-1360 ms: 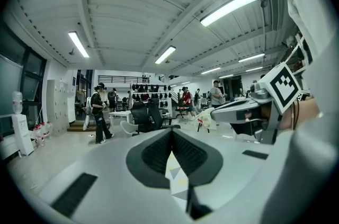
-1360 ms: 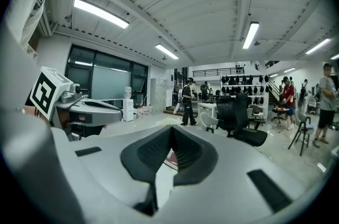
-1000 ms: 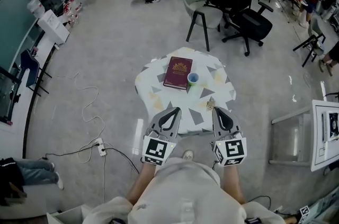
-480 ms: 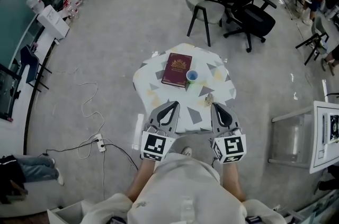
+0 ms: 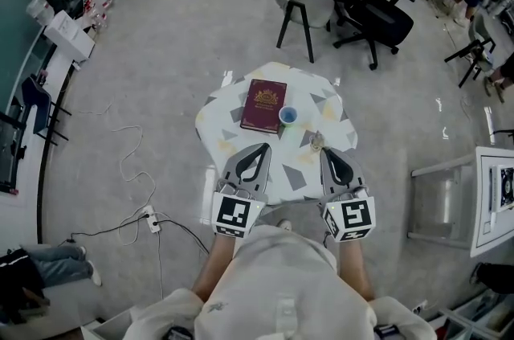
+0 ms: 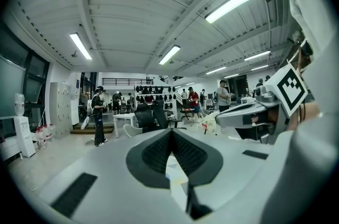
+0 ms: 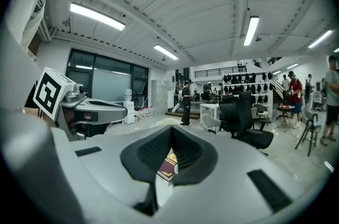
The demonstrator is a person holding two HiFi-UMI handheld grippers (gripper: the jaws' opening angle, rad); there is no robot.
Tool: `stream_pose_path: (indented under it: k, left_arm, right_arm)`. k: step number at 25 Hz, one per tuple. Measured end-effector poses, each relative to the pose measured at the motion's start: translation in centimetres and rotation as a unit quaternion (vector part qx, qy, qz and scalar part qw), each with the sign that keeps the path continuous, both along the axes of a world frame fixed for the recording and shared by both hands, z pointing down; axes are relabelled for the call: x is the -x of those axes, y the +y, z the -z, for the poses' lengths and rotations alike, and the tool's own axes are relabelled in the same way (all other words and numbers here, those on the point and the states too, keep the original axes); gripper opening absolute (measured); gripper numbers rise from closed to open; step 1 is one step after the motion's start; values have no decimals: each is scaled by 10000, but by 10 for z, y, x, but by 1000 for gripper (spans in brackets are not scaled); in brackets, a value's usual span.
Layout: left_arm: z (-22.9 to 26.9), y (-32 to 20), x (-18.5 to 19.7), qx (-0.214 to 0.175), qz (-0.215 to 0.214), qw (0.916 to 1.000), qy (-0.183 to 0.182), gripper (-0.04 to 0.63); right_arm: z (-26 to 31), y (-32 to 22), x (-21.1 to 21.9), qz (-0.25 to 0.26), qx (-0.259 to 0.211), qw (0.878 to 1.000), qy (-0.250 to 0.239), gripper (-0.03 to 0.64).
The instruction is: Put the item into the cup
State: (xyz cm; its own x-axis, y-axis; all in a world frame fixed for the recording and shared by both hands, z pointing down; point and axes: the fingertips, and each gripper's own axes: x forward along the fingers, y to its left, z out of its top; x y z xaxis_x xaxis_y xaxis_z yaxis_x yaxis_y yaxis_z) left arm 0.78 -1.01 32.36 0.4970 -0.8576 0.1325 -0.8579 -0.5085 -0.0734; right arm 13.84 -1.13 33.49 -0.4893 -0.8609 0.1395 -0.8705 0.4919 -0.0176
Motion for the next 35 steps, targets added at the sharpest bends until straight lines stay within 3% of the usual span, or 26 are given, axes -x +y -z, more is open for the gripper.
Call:
stream_pose_path:
  k: [18,35]
  left_arm:
    - [-26,-90,40,330,-466,9983,147,12]
    - [-80,-149,50,827,-1213,9887,292,12]
  right_arm:
    - [-15,-77,46,-336,292,9986,284,5]
    - [-61,-114,64,-984,876,9897,554,5]
